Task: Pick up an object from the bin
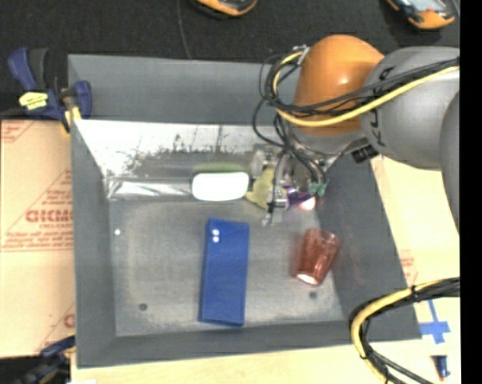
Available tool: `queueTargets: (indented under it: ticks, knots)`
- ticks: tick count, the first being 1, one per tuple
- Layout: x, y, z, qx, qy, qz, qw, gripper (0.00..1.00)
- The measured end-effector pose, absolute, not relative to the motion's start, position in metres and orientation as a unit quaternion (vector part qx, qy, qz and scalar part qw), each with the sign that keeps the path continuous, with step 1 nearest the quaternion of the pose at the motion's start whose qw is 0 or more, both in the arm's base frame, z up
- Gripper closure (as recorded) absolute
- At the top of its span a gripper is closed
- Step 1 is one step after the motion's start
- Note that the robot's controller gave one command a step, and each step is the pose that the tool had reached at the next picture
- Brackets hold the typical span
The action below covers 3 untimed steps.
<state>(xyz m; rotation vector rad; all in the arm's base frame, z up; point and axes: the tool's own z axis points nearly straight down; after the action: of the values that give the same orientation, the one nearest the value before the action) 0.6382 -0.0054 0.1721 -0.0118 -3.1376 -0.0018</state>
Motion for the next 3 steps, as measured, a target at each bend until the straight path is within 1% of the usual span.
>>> queueTargets:
  ticks: [1, 2, 3]
  knots:
    - [0.64, -0.005, 0.176, -0.004, -1.0, -0.001, -0.002, 0.0]
    - [0.608, 0.006, 0.089, 0.05, -0.999, 0.0, -0.004, 0.0]
    - [0.568, 0.033, 0.103, 0.043, -0.999, 0.0, -0.014, 0.0]
